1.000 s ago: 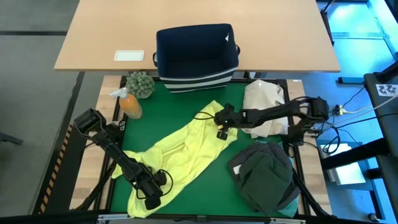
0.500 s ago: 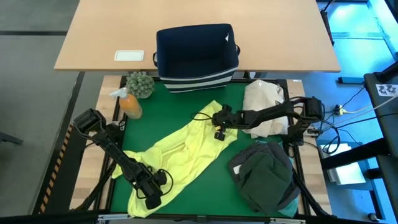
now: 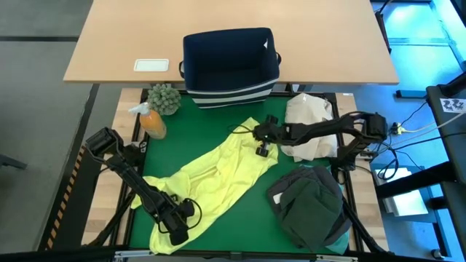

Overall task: Fold laundry
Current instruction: Fold the yellow shirt on the table

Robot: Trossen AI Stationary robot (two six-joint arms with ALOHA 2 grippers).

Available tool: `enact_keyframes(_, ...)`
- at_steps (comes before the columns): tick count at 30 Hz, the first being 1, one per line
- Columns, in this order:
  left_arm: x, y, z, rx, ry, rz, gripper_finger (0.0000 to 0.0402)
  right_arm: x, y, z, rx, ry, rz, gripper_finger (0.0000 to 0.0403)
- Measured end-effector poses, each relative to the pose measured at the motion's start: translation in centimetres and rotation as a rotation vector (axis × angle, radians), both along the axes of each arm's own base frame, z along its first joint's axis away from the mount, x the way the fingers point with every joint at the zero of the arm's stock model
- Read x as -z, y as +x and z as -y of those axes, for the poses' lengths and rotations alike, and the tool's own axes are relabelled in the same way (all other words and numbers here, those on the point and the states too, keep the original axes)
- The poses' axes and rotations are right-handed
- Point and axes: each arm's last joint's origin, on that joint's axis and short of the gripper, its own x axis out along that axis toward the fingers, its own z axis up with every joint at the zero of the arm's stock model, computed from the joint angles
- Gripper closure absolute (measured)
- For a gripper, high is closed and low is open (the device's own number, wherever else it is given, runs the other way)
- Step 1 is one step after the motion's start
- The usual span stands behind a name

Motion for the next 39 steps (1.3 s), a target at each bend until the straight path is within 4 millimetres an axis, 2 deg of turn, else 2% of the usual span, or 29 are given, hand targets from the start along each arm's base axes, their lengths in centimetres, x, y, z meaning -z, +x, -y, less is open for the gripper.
enact_keyframes(3,0.0,-0.2,0.2,-0.01,0.005,0.005,0.0265,-0.3,0.1,0.4,-0.016,0.078,0.049,0.0397)
enact_keyframes(8,0.0,-0.3,0.3,-0.009,0.006,0.008,0.0265,-0.1,0.4,0.0,-0.093,0.167,0.077,0.0384)
enact_keyframes(11,0.0,-0.3,0.3,-0.01,0.004,0.008,0.0265,0.1,0.4,0.1,-0.087,0.171,0.068,0.0354)
enact_keyframes(18,0.0,-0.3,0.3,-0.012,-0.002,0.007,0.0265,0.0,0.4,0.1,-0.059,0.178,0.08,0.0253)
enact_keyframes(23,0.0,-0.3,0.4,-0.012,-0.002,0.008,0.0265,0.0,0.5,0.1,-0.058,0.174,0.09,0.0214)
enact_keyframes(27,0.0,-0.3,0.4,-0.013,0.002,0.013,0.0265,-0.1,0.6,0.2,-0.048,0.158,0.101,0.0213)
enact_keyframes(33,0.0,-0.3,0.4,-0.013,0.003,0.014,0.0265,0.1,0.7,0.2,-0.039,0.145,0.099,0.0232)
enact_keyframes(39,0.0,-0.3,0.3,-0.008,0.006,0.017,0.0265,2.4,1.3,0.4,-0.036,0.142,0.061,0.0232)
